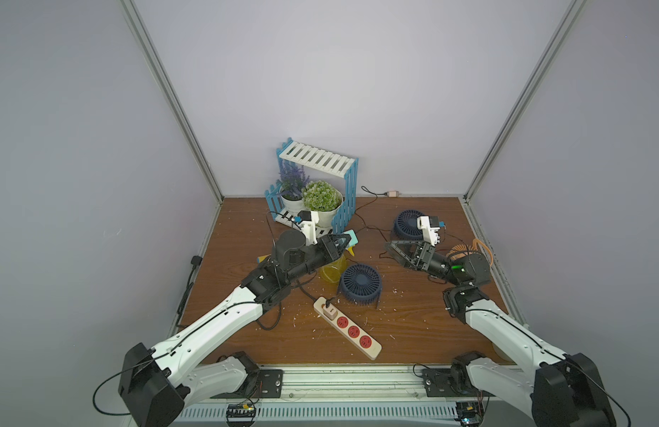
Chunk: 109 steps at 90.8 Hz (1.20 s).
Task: Plug the desk fan into the power strip
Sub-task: Pick up the plug from the center of the board.
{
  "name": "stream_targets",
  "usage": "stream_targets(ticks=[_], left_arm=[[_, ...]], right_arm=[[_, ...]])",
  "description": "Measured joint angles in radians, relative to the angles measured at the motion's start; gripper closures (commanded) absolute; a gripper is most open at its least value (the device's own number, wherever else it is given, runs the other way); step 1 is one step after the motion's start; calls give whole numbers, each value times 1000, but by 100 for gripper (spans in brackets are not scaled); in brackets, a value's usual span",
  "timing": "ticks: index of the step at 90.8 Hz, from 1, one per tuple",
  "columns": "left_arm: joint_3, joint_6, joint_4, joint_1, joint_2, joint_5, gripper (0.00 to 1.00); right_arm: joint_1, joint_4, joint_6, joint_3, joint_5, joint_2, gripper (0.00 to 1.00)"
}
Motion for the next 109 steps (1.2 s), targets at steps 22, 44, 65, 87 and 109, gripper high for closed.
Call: stream_targets(ticks=[22,44,65,87,109], left_arm=[[-21,-36,114,0,11,71,100],[-28,-106,212,-11,10,154,100],[-28,-147,234,-16,-31,209,100],[-27,-161,248,-32,-34,265,100],[-25,-161,252,-72,-34,325,100]], right_arm=[[34,-2,87,32,-54,-83,25],[100,-96,32,119,-79,-18,30],[105,-192,-31,169,-127,-10,32],[106,-242,-63,225,-173,10,39],[122,-293,-82,241,-182,26,48]])
